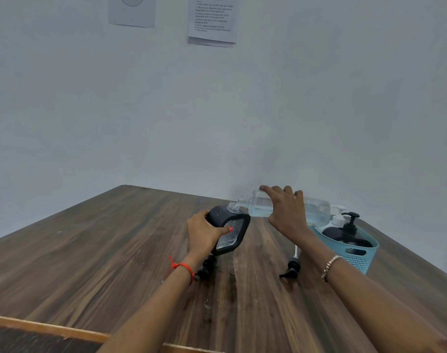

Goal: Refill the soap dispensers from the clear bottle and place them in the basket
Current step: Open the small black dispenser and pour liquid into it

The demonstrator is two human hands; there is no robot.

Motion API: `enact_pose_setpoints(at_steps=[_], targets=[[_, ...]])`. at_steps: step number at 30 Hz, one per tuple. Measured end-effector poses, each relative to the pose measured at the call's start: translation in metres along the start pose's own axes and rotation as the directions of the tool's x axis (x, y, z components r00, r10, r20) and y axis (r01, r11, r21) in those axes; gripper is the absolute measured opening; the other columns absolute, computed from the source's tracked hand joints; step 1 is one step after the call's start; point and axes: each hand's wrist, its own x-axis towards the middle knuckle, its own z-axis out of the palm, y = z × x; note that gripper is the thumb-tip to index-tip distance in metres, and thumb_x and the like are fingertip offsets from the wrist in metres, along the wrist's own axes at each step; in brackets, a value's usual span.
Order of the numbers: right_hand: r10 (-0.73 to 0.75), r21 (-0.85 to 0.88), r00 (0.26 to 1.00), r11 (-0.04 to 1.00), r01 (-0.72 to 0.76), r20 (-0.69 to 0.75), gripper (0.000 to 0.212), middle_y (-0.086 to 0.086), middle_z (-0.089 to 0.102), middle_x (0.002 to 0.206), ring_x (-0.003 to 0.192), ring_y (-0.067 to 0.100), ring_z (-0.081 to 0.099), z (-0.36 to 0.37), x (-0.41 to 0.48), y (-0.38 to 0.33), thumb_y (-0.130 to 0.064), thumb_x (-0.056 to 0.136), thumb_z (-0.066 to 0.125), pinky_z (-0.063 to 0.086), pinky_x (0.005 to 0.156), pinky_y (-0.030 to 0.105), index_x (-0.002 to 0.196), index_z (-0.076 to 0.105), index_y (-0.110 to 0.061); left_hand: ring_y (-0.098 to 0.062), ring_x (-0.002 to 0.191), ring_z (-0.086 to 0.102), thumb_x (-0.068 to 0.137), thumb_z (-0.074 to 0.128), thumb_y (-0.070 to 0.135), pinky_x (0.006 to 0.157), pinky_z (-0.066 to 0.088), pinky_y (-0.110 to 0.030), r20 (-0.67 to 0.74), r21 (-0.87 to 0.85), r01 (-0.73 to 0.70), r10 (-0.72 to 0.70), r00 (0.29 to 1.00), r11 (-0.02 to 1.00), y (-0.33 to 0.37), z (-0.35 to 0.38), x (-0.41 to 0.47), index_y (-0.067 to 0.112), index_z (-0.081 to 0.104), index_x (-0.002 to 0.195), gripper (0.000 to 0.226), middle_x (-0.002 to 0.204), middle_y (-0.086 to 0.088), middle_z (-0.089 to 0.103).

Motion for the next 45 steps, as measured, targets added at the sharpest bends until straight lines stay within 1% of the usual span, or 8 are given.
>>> enact_pose_setpoints(at_steps=[8,26,30,33,36,38,42,45], targets=[[-0.006,-0.013,1.0,1.0,0.006,0.003,0.069,-0.001,0.058,0.124,0.108,0.027,0.048,-0.001,0.0,-0.001,-0.002,0.072,0.051,0.031,0.091,0.041,0.135,0.041,-0.027,-0.011,0.071,0.061,0.057,0.087,0.013,0.05,0.043,-0.002,0.008,-0.014,0.001,-0.001,1.0,1.0,0.0,-0.001,-0.001,0.003,0.068,0.098,0.046,0.091,-0.009,0.072],[-0.005,0.013,1.0,1.0,0.006,-0.027,0.072,0.0,0.059,0.12,0.104,0.028,0.049,0.003,-0.001,-0.005,0.001,0.069,0.05,0.032,0.088,0.04,0.135,0.041,-0.026,-0.012,0.07,0.062,0.056,0.087,0.014,0.058,0.045,-0.011,0.008,-0.039,0.03,-0.03,1.0,0.999,-0.003,-0.004,-0.005,0.004,0.069,0.096,0.045,0.086,-0.007,0.071],[0.008,0.083,1.0,0.997,-0.006,-0.019,0.073,0.001,0.06,0.116,0.1,0.028,0.05,0.002,0.001,-0.006,0.002,0.067,0.05,0.033,0.086,0.039,0.134,0.041,-0.025,-0.011,0.07,0.062,0.056,0.088,0.014,0.057,0.045,-0.009,0.017,-0.053,0.035,-0.034,0.999,0.998,-0.005,-0.004,-0.005,0.005,0.069,0.096,0.045,0.085,-0.005,0.071],[0.054,0.234,0.998,0.971,-0.051,-0.007,0.074,0.002,0.061,0.114,0.098,0.028,0.052,0.004,0.004,-0.007,0.003,0.064,0.052,0.035,0.086,0.037,0.133,0.042,-0.024,-0.01,0.069,0.062,0.056,0.088,0.014,0.056,0.047,-0.009,0.029,-0.064,0.045,-0.043,0.999,0.997,-0.006,-0.004,-0.004,0.005,0.068,0.096,0.046,0.083,-0.002,0.069],[0.132,0.472,0.991,0.871,-0.132,0.032,0.076,0.001,0.061,0.109,0.091,0.024,0.055,0.005,0.01,-0.003,0.004,0.056,0.065,0.044,0.084,0.036,0.126,0.049,-0.022,-0.006,0.067,0.061,0.055,0.088,0.014,0.053,0.046,-0.006,0.042,-0.077,0.058,-0.055,0.998,0.995,-0.008,-0.004,-0.001,0.007,0.068,0.096,0.046,0.081,0.0,0.067],[0.188,0.633,0.978,0.747,-0.203,0.092,0.076,0.004,0.059,0.103,0.086,0.021,0.052,0.005,0.014,0.002,0.005,0.049,0.075,0.047,0.074,0.03,0.118,0.054,-0.019,-0.006,0.067,0.062,0.054,0.089,0.014,0.053,0.047,-0.007,0.039,-0.088,0.069,-0.066,0.997,0.994,-0.01,-0.005,0.001,0.007,0.068,0.095,0.046,0.082,-0.002,0.069],[0.328,0.838,0.909,0.393,-0.378,0.257,0.064,0.005,0.059,0.098,0.085,0.022,0.056,0.01,0.015,0.018,0.006,0.049,0.08,0.046,0.065,0.025,0.1,0.057,-0.024,-0.012,0.071,0.063,0.054,0.089,0.013,0.056,0.046,-0.01,0.044,-0.102,0.103,-0.099,0.994,0.989,-0.015,-0.007,0.009,0.006,0.068,0.096,0.047,0.084,-0.004,0.069],[0.301,0.898,0.882,0.141,-0.418,0.363,0.063,0.009,0.061,0.103,0.084,0.018,0.061,0.021,0.01,0.028,0.012,0.054,0.078,0.05,0.061,0.024,0.106,0.057,-0.017,-0.016,0.074,0.066,0.053,0.089,0.014,0.063,0.052,-0.02,0.038,-0.106,0.114,-0.111,0.993,0.988,-0.02,-0.009,0.017,0.004,0.068,0.097,0.05,0.086,-0.007,0.071]])
